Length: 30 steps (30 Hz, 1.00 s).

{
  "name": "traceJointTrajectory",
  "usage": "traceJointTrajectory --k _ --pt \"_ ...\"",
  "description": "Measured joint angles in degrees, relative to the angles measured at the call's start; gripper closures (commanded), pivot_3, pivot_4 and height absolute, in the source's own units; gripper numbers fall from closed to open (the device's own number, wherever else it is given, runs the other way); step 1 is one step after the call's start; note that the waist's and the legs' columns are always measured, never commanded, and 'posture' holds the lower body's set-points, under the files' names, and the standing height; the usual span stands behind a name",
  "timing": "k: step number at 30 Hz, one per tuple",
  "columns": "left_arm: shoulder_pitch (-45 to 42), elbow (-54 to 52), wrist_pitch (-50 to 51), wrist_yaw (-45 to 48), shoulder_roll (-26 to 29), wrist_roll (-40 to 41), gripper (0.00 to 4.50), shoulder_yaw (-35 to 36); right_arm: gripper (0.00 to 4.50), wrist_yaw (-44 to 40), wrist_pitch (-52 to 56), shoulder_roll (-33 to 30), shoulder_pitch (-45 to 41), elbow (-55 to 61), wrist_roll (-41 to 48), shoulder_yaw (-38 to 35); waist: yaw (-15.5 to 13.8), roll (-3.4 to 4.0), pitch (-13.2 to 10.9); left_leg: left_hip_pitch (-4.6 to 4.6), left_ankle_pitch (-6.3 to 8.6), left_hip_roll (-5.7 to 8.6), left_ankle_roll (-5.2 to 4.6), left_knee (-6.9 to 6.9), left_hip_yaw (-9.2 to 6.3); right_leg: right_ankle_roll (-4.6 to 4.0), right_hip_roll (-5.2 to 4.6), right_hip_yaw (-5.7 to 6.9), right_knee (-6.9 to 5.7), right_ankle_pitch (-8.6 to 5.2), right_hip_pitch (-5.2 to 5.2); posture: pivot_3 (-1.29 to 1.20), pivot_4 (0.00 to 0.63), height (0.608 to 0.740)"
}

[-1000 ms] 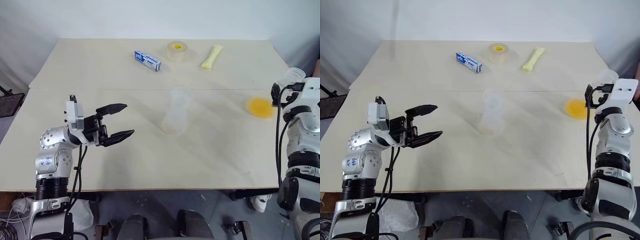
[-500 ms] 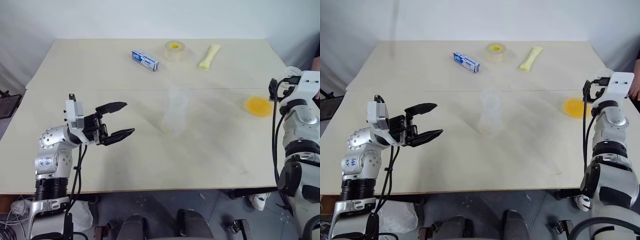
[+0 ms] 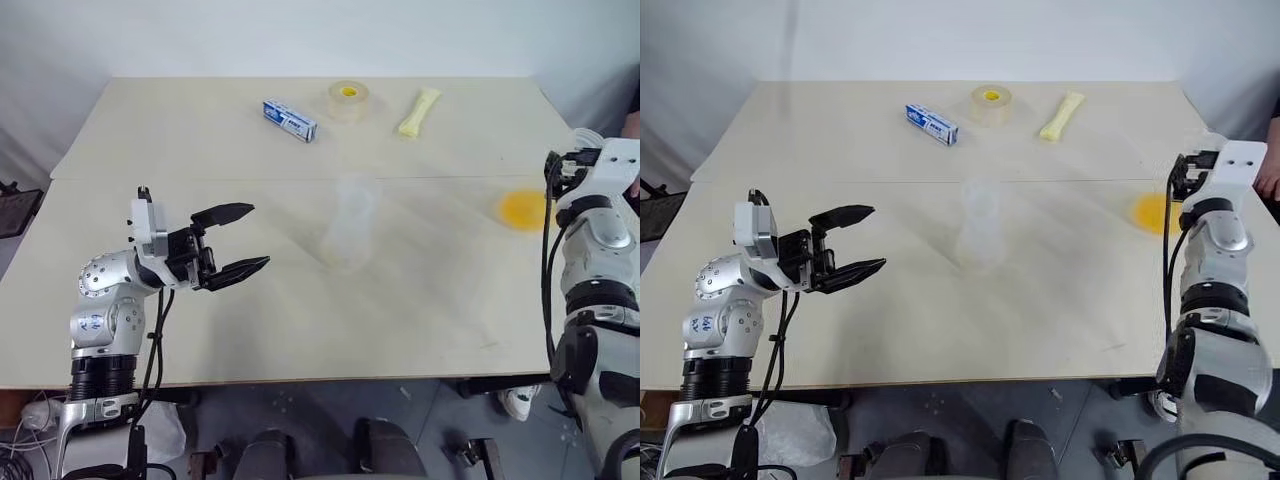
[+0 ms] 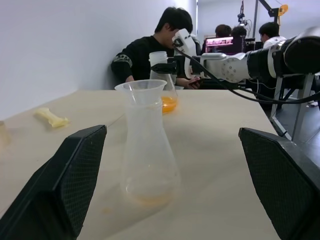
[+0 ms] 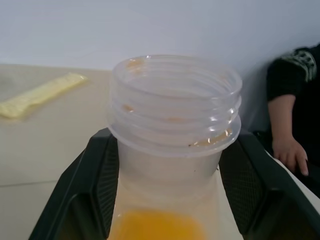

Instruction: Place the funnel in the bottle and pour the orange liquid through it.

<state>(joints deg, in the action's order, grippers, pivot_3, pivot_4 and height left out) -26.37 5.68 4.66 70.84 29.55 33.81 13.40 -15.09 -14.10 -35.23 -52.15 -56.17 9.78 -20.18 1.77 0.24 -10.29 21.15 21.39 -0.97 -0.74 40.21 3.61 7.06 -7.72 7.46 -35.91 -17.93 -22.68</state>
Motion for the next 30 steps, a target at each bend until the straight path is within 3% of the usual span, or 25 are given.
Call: traceJointTrajectory --k 3,8,14,23,30 --pt "-0.29 0.65 -0.03 0.15 -0.17 0.02 0.0 -0.15 2.05 -0.75 3.22 1.42 4.03 10.75 0.4 1.72 -0.16 0.02 -0.01 0.01 0.0 -0.03 0.0 -0.01 -0.04 0.0 -0.01 -0.01 -0.01 0.0 -0.01 0.0 0.15 0.74" --pt "-2.6 4.8 -0.35 1.58 -0.36 0.04 0.0 -0.42 2.05 -0.37 16.47 3.1 15.0 43.36 -2.01 8.82 -0.22 0.05 -0.03 0.06 0.0 0.08 0.0 0.01 -0.34 0.0 0.01 -0.01 -0.02 0.0 -0.09 0.0 0.15 0.74" --pt "-6.6 9.04 -1.04 3.74 -1.62 0.57 0.0 -0.46 2.05 -0.39 21.9 2.74 19.62 64.08 -9.27 15.35 -0.53 0.04 -0.02 0.05 0.0 0.15 0.0 0.03 -0.5 0.0 0.01 0.02 -0.04 0.0 -0.07 0.0 0.15 0.74" --pt "-10.52 15.88 -2.37 8.27 -2.66 0.64 0.0 -0.45 2.05 -0.4 25.35 3.47 19.02 71.25 -18.36 20.86 -0.26 0.04 -0.03 0.04 0.0 0.15 0.0 0.04 -0.44 0.0 0.02 0.06 -0.03 0.0 -0.08 0.0 0.15 0.74" --pt "-13.09 21.85 -3.74 10.73 -3.62 0.38 0.0 -0.75 2.05 -0.85 25.44 1.39 15.2 71.15 -33.38 29.49 -0.28 0.04 -0.03 0.08 0.0 0.17 0.0 0.01 -0.3 0.0 0.02 0.1 -0.03 0.0 -0.08 0.0 0.15 0.74"
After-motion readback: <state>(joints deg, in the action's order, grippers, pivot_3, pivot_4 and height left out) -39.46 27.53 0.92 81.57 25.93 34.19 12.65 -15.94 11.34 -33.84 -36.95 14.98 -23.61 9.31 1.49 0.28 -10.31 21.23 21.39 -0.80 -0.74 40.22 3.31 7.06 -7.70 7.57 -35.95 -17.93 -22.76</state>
